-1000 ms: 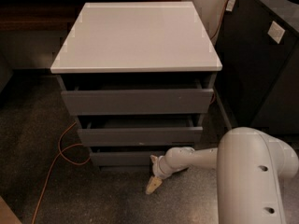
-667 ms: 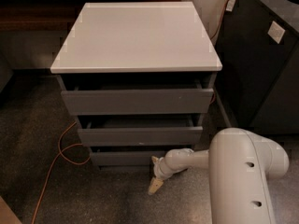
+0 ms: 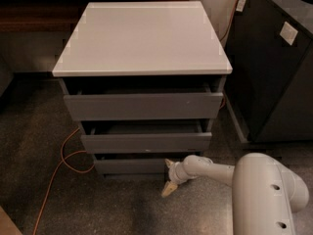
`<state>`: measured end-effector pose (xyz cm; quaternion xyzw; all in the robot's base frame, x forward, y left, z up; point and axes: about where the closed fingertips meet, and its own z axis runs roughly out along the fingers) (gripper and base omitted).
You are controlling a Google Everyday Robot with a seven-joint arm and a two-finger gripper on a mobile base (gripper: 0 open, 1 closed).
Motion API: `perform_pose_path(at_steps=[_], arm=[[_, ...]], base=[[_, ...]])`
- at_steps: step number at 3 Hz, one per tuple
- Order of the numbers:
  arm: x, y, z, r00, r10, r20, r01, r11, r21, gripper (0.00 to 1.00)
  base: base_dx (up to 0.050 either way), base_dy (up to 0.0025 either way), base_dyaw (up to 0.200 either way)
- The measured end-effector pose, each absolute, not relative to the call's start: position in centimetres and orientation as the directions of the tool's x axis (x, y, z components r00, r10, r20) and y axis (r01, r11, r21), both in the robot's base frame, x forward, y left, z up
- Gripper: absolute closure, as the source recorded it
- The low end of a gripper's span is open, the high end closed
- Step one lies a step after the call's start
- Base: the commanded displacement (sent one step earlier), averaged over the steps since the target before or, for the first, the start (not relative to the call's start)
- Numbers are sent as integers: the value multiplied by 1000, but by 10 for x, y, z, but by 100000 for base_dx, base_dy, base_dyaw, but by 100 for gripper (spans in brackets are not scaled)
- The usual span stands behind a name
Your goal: Pick coke can from bottom drawer and place on counter
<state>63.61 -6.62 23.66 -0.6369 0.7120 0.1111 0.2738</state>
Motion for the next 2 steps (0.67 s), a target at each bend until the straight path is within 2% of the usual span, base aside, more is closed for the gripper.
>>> perform_pose_path(at_steps=[2], arm=[[673, -69, 224, 0, -830, -558, -952, 170, -254, 0]], base=[[0, 0, 0]])
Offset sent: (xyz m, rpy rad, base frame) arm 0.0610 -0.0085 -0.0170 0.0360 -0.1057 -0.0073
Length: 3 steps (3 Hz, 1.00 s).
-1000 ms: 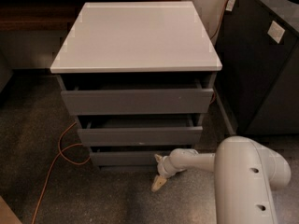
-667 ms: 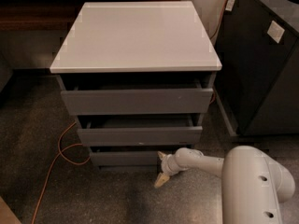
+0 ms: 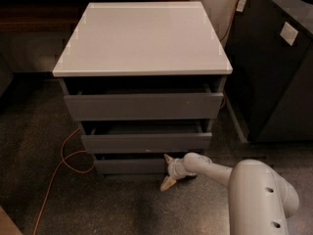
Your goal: Pick coke can from bottom drawer and place on counter
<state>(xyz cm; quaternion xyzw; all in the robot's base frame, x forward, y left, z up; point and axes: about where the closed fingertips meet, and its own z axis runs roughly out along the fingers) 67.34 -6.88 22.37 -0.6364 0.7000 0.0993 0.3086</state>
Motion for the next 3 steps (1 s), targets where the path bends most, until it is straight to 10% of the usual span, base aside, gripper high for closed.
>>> perform_pose_path(at_steps=[2, 3], arm=[[692, -74, 202, -20, -839, -543, -948, 189, -257, 0], [697, -74, 194, -33, -843, -538, -944, 203, -259, 17]], base=[[0, 0, 0], [0, 0, 0]])
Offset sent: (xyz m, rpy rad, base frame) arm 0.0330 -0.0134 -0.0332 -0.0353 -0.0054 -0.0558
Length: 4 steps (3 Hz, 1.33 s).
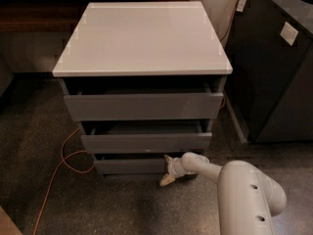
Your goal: Pick coke can from bottom drawer and place on counter
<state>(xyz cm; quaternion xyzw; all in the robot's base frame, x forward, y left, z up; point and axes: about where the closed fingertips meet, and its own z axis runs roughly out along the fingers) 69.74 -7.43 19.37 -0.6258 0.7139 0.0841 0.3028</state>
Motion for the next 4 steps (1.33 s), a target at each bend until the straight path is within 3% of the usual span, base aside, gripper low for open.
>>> perform_pose_path(at_steps=[2, 3, 4], arm=[[699, -76, 184, -56, -844, -534, -942, 222, -251, 62], [699, -76, 189, -57, -844, -534, -942, 222, -251, 93], [699, -76, 192, -57, -844, -534, -942, 222, -251, 100]], base=[[0, 0, 0], [0, 0, 0], [0, 0, 0]])
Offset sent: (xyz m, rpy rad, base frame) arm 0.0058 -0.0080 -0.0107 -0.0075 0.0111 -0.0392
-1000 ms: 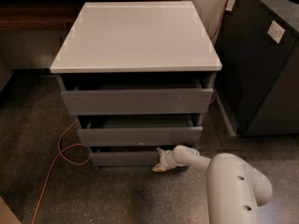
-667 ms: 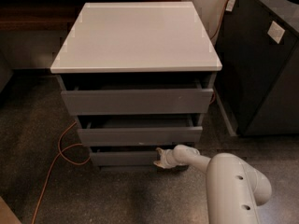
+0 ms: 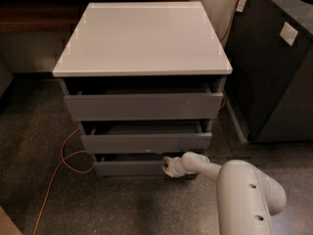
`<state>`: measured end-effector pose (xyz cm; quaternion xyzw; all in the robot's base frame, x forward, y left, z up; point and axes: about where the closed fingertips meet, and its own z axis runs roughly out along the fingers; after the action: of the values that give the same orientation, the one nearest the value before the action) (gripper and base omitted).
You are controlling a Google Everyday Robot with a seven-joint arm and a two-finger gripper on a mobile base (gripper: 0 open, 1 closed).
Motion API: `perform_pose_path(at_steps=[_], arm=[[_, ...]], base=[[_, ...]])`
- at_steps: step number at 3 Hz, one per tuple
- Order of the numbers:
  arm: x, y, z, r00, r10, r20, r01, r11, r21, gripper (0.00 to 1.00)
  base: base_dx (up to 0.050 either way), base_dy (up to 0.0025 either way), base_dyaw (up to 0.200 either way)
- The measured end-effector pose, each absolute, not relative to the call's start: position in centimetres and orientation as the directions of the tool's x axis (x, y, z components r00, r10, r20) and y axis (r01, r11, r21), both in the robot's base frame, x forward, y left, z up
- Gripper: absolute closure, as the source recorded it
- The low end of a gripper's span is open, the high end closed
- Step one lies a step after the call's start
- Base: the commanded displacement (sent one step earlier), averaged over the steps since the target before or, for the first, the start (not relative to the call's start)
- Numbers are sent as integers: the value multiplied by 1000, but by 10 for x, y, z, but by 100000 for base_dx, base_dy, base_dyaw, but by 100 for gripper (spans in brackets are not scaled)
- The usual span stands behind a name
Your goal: Pick coke can from bottom drawer and place on counter
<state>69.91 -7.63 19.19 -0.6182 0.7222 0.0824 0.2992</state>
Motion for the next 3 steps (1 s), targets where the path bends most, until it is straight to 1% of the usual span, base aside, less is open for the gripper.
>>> perform_pose_path(at_steps=[3], arm=[[699, -76, 203, -57, -843, -534, -942, 222, -250, 100]], base=[[0, 0, 0]])
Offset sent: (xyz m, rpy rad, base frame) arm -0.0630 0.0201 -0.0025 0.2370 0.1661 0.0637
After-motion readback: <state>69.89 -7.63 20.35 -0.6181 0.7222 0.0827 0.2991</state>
